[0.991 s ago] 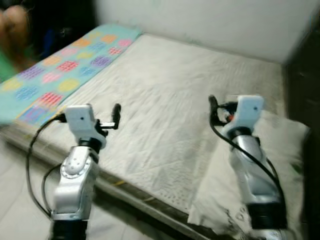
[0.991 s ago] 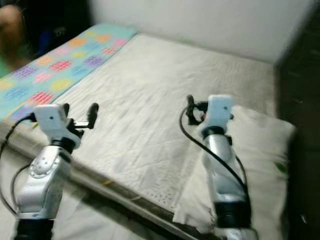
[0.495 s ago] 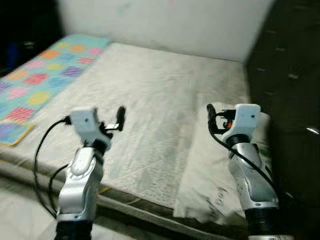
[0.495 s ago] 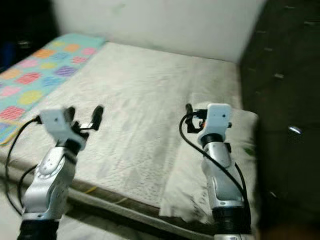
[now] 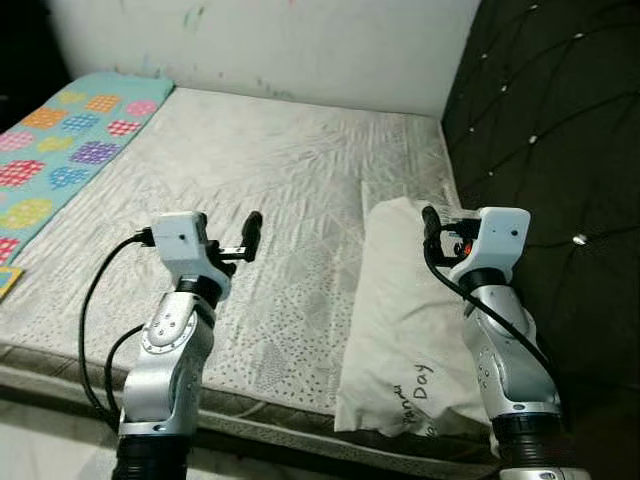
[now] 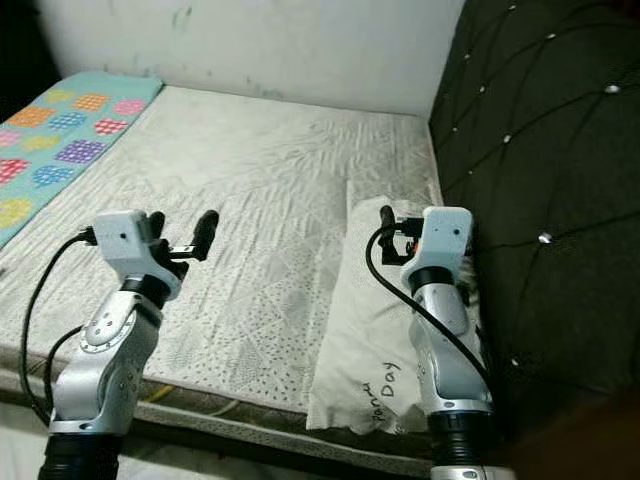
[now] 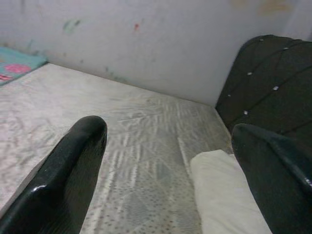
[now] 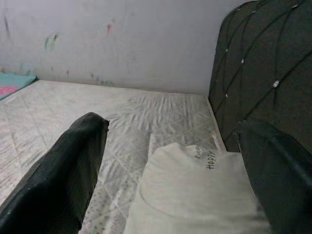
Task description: Clean up the room
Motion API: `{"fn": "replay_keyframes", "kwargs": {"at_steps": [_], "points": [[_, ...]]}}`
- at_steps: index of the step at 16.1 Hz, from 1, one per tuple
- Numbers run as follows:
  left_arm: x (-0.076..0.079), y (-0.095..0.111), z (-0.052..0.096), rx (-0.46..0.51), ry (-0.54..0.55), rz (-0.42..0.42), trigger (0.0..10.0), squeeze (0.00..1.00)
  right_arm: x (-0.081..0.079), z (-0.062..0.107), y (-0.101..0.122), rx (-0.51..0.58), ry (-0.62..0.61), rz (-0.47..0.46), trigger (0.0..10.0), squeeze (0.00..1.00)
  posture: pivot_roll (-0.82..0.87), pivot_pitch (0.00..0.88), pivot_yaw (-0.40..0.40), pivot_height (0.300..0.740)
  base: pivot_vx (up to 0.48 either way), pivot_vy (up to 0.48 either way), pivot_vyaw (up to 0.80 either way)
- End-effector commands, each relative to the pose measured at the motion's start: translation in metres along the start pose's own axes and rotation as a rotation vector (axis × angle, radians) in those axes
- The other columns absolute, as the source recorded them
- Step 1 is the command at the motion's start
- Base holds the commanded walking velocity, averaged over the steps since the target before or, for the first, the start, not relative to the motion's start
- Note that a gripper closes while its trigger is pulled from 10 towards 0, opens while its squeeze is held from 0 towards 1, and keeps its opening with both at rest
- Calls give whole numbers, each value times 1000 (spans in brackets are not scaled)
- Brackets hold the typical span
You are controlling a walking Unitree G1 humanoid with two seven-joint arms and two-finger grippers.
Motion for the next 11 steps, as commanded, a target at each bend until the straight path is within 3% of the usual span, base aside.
{"fn": "replay_keyframes", "kwargs": {"at_steps": [1,4,7,11], "points": [[1,0,-1,1,-4,-5,10000,0,2,-1,0,3,-5,9,10000,0,-61,0,16,740,0,0,0],[12,-8,9,-12,3,20,10000,0,6,3,2,8,7,27,10000,0,-83,0,19,740,0,0,0],[21,-10,6,-16,-38,8,10000,0,19,11,4,19,-48,43,10000,0,-75,0,51,740,0,0,0],[0,4,2,-26,-101,-117,10000,0,-11,3,-5,32,0,-13,10000,0,-27,0,181,740,0,0,0]]}}
Point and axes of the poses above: a point about 5 cm out from each wrist's last joint towards the gripper, its own z axis pointing back from the gripper into the wrist, its own y axis along the axis of the wrist's last joint, x = y × z, the point moved 1 cm from there along -z, pointing out of the wrist towards the gripper, and after that the axes turned 7 degrees about -z, right-handed, at the moved point
